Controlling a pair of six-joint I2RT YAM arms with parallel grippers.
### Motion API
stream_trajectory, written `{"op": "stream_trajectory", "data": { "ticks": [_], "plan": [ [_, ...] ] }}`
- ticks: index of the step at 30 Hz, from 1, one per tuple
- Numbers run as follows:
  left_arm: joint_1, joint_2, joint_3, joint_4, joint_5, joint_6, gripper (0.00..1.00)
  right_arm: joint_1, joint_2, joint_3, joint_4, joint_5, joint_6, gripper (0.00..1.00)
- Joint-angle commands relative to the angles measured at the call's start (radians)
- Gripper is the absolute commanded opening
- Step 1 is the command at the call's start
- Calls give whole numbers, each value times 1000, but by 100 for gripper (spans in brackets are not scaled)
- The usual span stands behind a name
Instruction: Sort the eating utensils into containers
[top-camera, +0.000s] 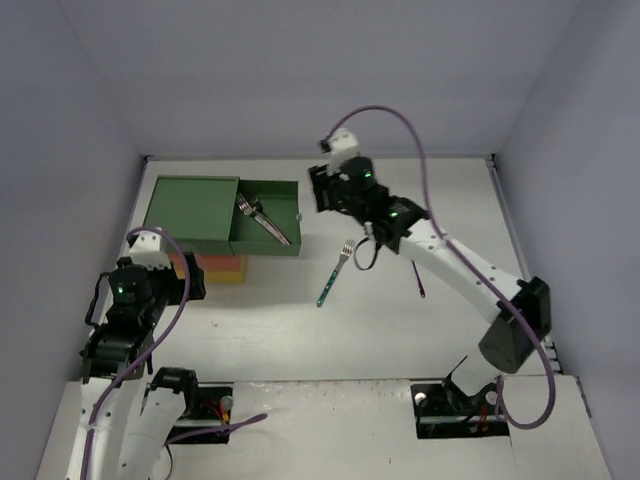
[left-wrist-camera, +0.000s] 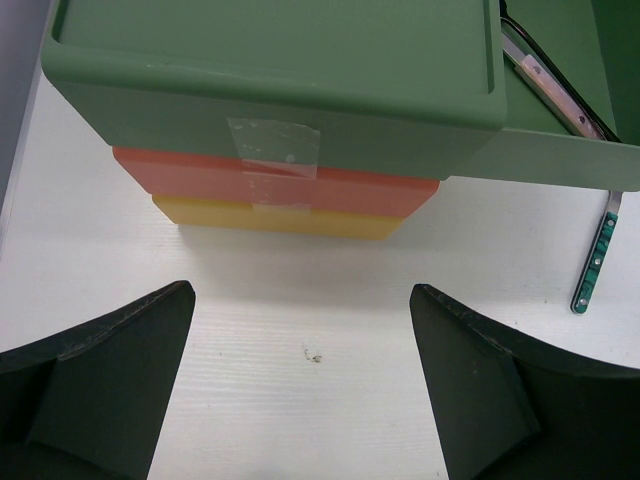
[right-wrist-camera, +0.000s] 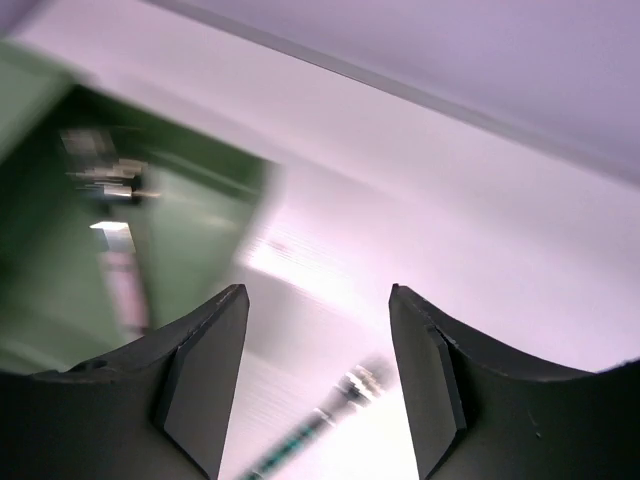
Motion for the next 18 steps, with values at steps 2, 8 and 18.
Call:
{"op": "stream_trajectory", "data": {
  "ticks": [2, 8, 18],
  "plan": [
    [-8, 11, 5, 57, 1, -10, 87, -244, -188, -284, -7, 84, 119, 56],
    [-10, 15, 5, 54, 5, -11, 87, -441, -252, -488, -57, -47, 168, 55],
    [-13, 17, 5, 54, 0, -11, 87, -572, -74, -520, -59, -219, 165, 48]
  ]
}}
